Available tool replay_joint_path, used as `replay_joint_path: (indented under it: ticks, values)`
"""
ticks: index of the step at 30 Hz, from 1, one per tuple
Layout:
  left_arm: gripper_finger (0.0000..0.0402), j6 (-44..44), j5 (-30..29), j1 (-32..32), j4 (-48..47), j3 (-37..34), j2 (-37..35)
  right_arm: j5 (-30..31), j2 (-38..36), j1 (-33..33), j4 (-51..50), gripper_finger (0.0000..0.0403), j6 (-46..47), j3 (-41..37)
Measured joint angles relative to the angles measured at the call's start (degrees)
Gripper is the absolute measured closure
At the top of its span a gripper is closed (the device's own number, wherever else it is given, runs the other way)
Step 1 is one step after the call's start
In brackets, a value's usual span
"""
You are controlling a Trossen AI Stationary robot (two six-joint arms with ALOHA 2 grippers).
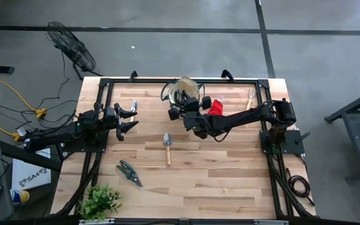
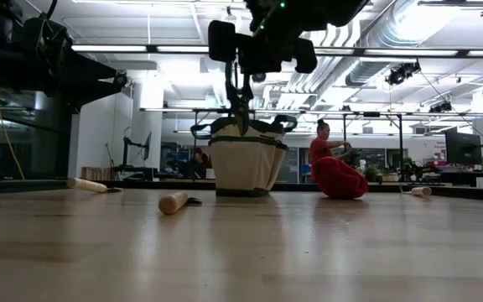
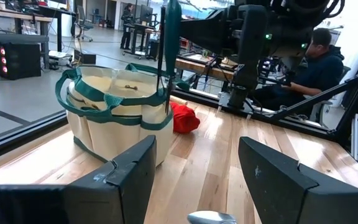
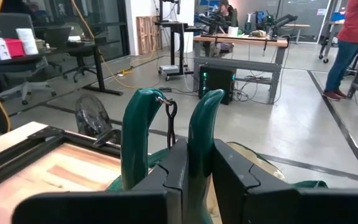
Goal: Pick & Place Garden tools in Gardening bag
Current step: Put the green shear scissors into the gardening bag
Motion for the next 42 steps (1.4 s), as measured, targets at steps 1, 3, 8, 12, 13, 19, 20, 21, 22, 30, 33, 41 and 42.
replay_joint_path:
  ticks: [1, 3, 8, 12, 13, 19, 20, 21, 22, 30, 33, 41, 42]
  values:
    - [0.0178, 0.0, 0.0, 0.0, 0.0, 0.0, 0.0, 0.0, 0.0, -0.1, -0.1, 0.0365, 0.0, 0.0]
    - [0.0178, 0.0, 0.0, 0.0, 0.0, 0.0, 0.0, -0.1, 0.0, -0.4, -0.2, 0.0365, 0.1, 0.0]
    - [0.0178, 0.0, 0.0, 0.0, 0.0, 0.0, 0.0, -1.4, 0.3, -0.4, -1.0, 0.0365, 2.6, 0.0]
    - [0.0178, 0.0, 0.0, 0.0, 0.0, 0.0, 0.0, -2.0, 1.6, -0.4, -0.8, 0.0365, 2.9, 0.0]
    - [0.0178, 0.0, 0.0, 0.0, 0.0, 0.0, 0.0, -2.0, 2.0, -0.4, -0.3, 0.0365, 3.0, 0.0]
    - [0.0178, 0.0, 0.0, 0.0, 0.0, 0.0, 0.0, -2.3, 2.6, -0.7, -0.5, 0.0365, 3.1, 0.0]
    - [0.0178, 0.0, 0.0, 0.0, 0.0, 0.0, 0.0, -2.3, 2.7, -0.8, -0.6, 0.0365, 3.1, 0.0]
    - [0.0178, 0.0, 0.0, 0.0, 0.0, 0.0, 0.0, -2.2, 2.8, -0.9, -0.7, 0.0365, 3.2, 0.0]
    - [0.0178, 0.0, 0.0, 0.0, 0.0, 0.0, 0.0, -2.2, 2.8, -1.0, -0.8, 0.0365, 3.2, 0.0]
    - [0.0178, 0.0, 0.0, 0.0, 0.0, 0.0, 0.0, -1.5, 2.8, -1.4, -4.0, 0.0365, 7.3, 0.0]
    - [0.0178, 0.0, 0.0, 0.0, 0.0, 0.0, 0.0, -1.5, 2.8, -1.5, -5.9, 0.0365, 9.0, 0.0]
    - [0.0178, 0.0, 0.0, 0.0, 0.0, 0.0, 0.0, -1.4, 2.8, -2.3, -8.6, 0.0365, 11.7, 0.0]
    - [0.0178, 0.0, 0.0, 0.0, 0.0, 0.0, 0.0, -1.3, 2.8, -2.3, -9.4, 0.0365, 12.8, 0.0]
